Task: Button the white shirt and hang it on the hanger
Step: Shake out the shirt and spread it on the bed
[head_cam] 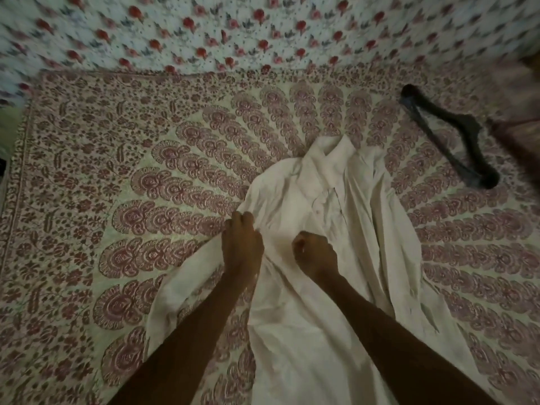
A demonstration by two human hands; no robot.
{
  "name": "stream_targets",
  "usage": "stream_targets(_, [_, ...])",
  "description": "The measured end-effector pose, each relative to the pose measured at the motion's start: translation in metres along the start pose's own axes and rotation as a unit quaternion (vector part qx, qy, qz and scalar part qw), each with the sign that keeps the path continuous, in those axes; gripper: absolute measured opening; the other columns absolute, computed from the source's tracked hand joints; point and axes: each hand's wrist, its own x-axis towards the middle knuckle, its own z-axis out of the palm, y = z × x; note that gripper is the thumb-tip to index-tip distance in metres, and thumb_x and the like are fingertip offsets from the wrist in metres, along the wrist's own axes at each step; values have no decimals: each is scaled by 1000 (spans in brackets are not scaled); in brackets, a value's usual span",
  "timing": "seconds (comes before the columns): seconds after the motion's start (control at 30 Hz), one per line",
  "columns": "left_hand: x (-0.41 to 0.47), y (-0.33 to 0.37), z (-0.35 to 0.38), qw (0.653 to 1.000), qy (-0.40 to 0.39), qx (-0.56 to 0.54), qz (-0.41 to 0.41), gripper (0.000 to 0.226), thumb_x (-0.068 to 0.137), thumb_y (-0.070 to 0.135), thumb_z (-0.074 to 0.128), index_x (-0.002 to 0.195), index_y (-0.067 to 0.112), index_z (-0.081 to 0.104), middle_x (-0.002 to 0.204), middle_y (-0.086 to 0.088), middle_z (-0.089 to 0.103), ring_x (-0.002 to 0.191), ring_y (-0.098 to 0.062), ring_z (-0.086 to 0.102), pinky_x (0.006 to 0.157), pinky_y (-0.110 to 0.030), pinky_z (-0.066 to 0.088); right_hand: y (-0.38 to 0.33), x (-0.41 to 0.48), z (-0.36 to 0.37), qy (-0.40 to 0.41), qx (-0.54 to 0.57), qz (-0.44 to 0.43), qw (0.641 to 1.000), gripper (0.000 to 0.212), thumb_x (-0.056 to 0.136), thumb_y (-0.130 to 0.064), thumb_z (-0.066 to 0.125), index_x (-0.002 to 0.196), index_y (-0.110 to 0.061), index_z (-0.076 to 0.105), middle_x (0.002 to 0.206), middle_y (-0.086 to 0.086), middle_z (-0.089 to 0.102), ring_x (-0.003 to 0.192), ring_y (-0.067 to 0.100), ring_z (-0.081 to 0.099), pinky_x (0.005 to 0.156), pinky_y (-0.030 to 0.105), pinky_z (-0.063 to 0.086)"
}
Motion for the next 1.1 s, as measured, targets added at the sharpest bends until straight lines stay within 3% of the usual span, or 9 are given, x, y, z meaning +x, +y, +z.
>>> stream_targets(0.13, [74, 8, 15, 998, -5, -6, -55, 51, 85, 25, 69, 128, 11, 44, 122, -13, 50, 109, -30, 52, 89, -42, 48, -21, 88, -20, 68, -7, -62, 996, 29, 93, -8, 46, 111, -20, 65, 110, 4, 63, 100, 25, 64, 84, 36, 53])
stream_targets(0.23, [108, 4, 27, 997, -52, 12, -60, 34, 93, 24, 60, 124, 11, 50, 113, -14, 60, 102, -31, 62, 78, -41, 51, -34, 148, -26, 65, -40, -145, 986, 34, 90, -3, 47, 116, -17, 64, 114, 7, 59, 102, 28, 63, 83, 37, 52])
stream_targets(0.37, [142, -15, 24, 994, -6, -41, -103, 22, 97, 10, 50, 109, 5, 67, 102, -14, 70, 86, -26, 66, 61, -28, 44, -54, 201, -26, 22, -88, -232, 968, 42, 86, 1, 52, 121, -20, 62, 120, 4, 60, 111, 29, 57, 81, 37, 50])
stream_targets(0.47, [168, -32, 18, 982, 10, -112, -154, 23, 94, 9, 50, 99, 3, 71, 101, -17, 71, 90, -30, 65, 66, -28, 43, -62, 227, -25, 18, -185, -267, 946, 48, 83, -2, 54, 127, -21, 57, 122, 5, 60, 114, 34, 52, 87, 41, 47])
stream_targets(0.57, [188, -49, 26, 978, -7, -125, -167, 19, 91, 11, 55, 96, 5, 72, 102, -15, 71, 97, -33, 65, 80, -37, 50, -62, 245, -20, 17, -173, -274, 946, 40, 82, -7, 54, 118, -22, 65, 111, 6, 65, 104, 33, 60, 83, 40, 52])
stream_targets(0.7, [188, -50, 40, 985, -3, -63, -163, 19, 85, 7, 61, 102, 3, 65, 105, -15, 66, 96, -29, 62, 81, -41, 53, -49, 252, -10, 40, -149, -293, 944, 16, 80, -9, 59, 87, -15, 71, 95, 5, 64, 91, 31, 61, 65, 38, 53])
stream_targets(0.83, [171, -31, 57, 998, 57, -34, 0, 20, 87, 12, 62, 107, 9, 58, 107, -8, 58, 98, -23, 54, 83, -34, 44, -36, 253, -1, 84, -185, -317, 926, 8, 71, -8, 73, 68, -11, 66, 76, 8, 64, 75, 33, 61, 57, 36, 50])
stream_targets(0.93, [173, -28, 65, 996, 57, -66, 13, 21, 85, 24, 72, 98, 12, 63, 97, -4, 63, 89, -20, 56, 80, -35, 46, -41, 254, -2, 85, -220, -315, 919, 7, 74, -8, 71, 77, -7, 65, 80, 13, 65, 83, 35, 62, 67, 41, 49])
stream_targets(1.1, [197, -36, 60, 993, 14, -111, -39, 13, 82, -9, 61, 82, 4, 67, 81, -12, 69, 71, -20, 63, 63, -31, 53, -53, 273, -14, 59, -264, -298, 915, 18, 94, -17, 49, 107, -10, 60, 108, 12, 67, 108, 31, 56, 91, 41, 41])
